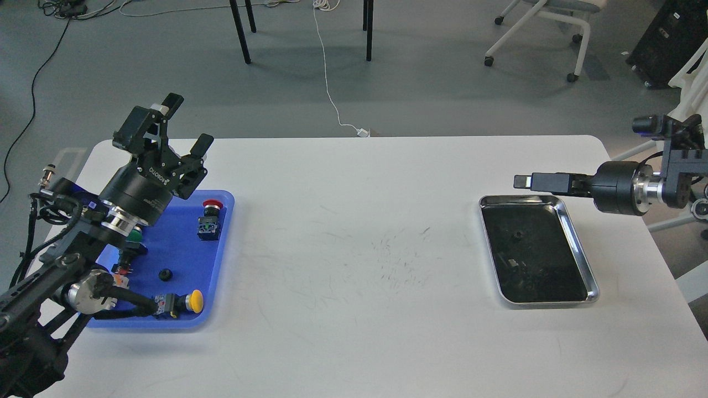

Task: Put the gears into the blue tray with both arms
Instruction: 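Move the right gripper back over the metal tray, then lower the right gripper and grasp another small black gear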

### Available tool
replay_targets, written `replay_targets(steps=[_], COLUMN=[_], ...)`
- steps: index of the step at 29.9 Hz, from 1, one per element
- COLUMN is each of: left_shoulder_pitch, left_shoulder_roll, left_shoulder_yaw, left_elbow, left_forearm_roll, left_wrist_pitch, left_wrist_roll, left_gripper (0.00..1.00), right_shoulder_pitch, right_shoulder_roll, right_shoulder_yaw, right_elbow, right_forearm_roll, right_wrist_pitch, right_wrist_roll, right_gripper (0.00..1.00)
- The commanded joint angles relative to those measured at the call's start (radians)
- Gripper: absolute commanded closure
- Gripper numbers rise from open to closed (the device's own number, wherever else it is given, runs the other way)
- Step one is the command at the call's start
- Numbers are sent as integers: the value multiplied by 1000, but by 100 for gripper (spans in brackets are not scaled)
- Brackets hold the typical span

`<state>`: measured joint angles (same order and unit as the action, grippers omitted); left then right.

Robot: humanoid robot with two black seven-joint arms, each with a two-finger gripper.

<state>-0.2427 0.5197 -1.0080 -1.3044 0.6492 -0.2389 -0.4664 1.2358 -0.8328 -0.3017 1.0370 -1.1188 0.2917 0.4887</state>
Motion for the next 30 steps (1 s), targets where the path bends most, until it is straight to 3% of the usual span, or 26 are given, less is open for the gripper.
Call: replay_targets(steps=[1, 5, 12, 18, 30], left_shoulder_pitch=[36, 55, 74, 80, 94], left_shoulder_roll=[-27, -49, -43, -38, -40], left_shoulder_yaw=[-32, -70, -63, -57, -58], left_elbow=[2, 2, -2, -4, -9], left_forearm_roll=[-43, -43, -37, -36, -36], left_wrist_pitch=[-3, -2, -25, -34, -45], left_wrist_roll=[25, 25, 28, 28, 28], left_gripper=[2, 2, 2, 2, 2], right_shoulder_pitch=[135, 166, 151, 125, 79], right_shoulder_roll=[109, 237, 371, 396, 411], right_shoulder_yaw=[-229, -368, -490, -517, -514], right_elbow=[-113, -238, -270, -278, -325], right_forearm_roll=[-136, -171, -174, -176, -174], right_wrist_pitch=[0, 0, -3, -6, -36], right_wrist_roll=[0, 0, 0, 0, 0], right_gripper=[1, 1, 9, 25, 35])
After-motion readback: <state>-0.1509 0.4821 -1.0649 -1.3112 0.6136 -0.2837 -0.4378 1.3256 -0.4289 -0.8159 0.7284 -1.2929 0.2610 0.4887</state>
